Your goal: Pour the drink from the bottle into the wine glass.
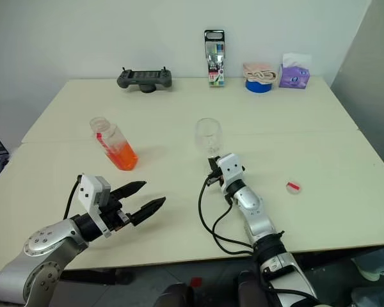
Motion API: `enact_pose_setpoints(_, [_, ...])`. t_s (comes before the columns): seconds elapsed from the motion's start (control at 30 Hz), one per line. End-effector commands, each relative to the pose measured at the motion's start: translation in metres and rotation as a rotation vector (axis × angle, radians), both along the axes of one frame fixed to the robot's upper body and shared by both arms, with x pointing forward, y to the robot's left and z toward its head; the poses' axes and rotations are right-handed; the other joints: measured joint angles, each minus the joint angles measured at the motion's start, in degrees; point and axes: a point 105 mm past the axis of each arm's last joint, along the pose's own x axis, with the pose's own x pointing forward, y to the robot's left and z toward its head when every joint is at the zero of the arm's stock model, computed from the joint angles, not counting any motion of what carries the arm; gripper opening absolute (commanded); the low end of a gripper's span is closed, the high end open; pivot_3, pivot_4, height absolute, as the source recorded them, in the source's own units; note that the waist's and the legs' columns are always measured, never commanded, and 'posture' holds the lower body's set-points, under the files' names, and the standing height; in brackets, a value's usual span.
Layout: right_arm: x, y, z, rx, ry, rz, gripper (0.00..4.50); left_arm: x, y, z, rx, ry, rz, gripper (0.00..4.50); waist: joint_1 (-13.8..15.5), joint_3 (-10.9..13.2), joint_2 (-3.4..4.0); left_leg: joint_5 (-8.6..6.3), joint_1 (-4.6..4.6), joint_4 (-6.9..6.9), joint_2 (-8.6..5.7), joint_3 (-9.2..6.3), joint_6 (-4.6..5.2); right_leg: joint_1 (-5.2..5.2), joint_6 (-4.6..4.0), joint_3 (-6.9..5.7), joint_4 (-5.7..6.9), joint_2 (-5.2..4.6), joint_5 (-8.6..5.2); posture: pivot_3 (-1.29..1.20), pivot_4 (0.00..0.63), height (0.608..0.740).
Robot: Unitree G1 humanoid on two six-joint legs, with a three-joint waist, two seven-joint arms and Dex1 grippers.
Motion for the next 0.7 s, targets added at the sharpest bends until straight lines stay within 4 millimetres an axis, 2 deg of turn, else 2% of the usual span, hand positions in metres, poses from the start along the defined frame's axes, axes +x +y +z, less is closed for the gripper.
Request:
enact_pose_setpoints(0.03, [-0.003, 0.006, 0.019, 0.037, -0.045, 0.022, 0.19, -0.007, -0.009, 0.013, 0.061, -0.088, -0.067, 4.44, -0.06, 0.0, 0.0, 0.0, 0.01, -0.01, 0.0, 0.0, 0.0, 0.0, 0.0, 0.0, 0.01, 0.01, 0.0, 0.0, 0.15, 0.74])
enact_pose_setpoints(0.23, [0.0, 0.017, 0.016, 0.029, -0.023, 0.037, 0.19, -0.015, -0.01, 0.004, 0.127, -0.089, -0.105, 4.44, -0.07, 0.0, 0.0, 0.0, 0.0, -0.05, 0.04, 0.0, 0.0, -0.02, -0.02, 0.0, -0.02, 0.04, -0.01, 0.0, 0.15, 0.74])
enact_pose_setpoints(0.4, [-0.002, 0.028, 0.004, 0.004, 0.016, 0.083, 0.19, -0.016, -0.013, 0.001, 0.136, -0.098, -0.112, 4.44, -0.06, 0.0, -0.01, 0.0, 0.01, -0.01, 0.02, 0.02, 0.0, 0.0, -0.02, 0.01, -0.01, 0.04, -0.01, 0.0, 0.15, 0.74])
enact_pose_setpoints(0.67, [-0.003, 0.023, -0.008, -0.051, 0.052, 0.076, 0.19, -0.01, -0.011, 0.003, 0.145, -0.132, -0.095, 4.44, -0.05, -0.01, -0.02, 0.0, 0.05, -0.02, 0.03, 0.01, 0.0, 0.02, -0.01, 0.0, 0.01, 0.04, -0.01, 0.0, 0.15, 0.74])
enact_pose_setpoints(0.7, [-0.003, 0.022, -0.009, -0.051, 0.053, 0.078, 0.54, -0.009, -0.01, 0.003, 0.145, -0.131, -0.092, 4.44, -0.05, -0.01, -0.02, 0.0, 0.05, -0.02, 0.03, 0.01, 0.0, 0.03, -0.01, 0.0, 0.01, 0.04, -0.01, 0.0, 0.15, 0.74])
